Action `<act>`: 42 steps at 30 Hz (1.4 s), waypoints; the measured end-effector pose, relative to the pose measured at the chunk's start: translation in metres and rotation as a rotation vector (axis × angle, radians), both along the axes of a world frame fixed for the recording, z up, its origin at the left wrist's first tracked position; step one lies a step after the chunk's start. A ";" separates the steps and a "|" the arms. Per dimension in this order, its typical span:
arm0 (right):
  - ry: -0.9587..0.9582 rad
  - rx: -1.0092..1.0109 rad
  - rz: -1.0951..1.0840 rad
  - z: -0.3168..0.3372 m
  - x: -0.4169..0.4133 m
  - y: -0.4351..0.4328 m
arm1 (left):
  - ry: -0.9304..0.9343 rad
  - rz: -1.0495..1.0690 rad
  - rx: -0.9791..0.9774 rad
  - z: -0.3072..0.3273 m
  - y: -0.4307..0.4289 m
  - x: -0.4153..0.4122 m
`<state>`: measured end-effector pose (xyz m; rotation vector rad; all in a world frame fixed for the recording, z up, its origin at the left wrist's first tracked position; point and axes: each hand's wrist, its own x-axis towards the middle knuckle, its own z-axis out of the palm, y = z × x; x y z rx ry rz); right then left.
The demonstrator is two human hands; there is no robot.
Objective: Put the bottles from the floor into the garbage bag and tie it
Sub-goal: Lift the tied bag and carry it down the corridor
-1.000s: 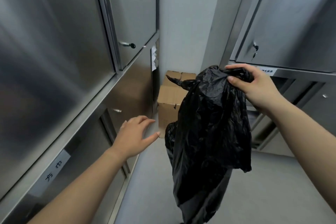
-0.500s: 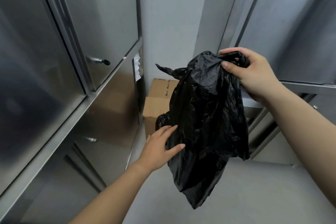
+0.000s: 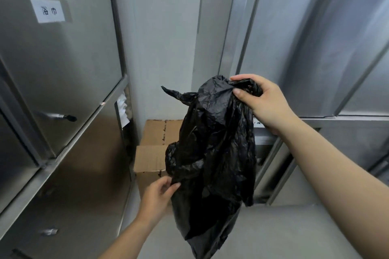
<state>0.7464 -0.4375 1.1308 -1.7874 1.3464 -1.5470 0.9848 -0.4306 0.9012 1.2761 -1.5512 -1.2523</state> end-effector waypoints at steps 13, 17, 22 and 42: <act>0.034 -0.036 -0.204 -0.009 -0.062 -0.008 | 0.452 0.334 0.114 0.065 -0.047 0.033; 0.018 -0.029 -0.218 -0.011 -0.075 -0.012 | 0.509 0.344 0.070 0.093 -0.047 0.044; 0.045 -0.069 -0.212 -0.008 -0.064 -0.024 | 0.718 0.397 0.044 0.137 -0.051 0.056; 0.322 -0.300 -0.154 0.102 0.067 -0.187 | 0.374 0.259 -0.461 0.328 -0.243 0.083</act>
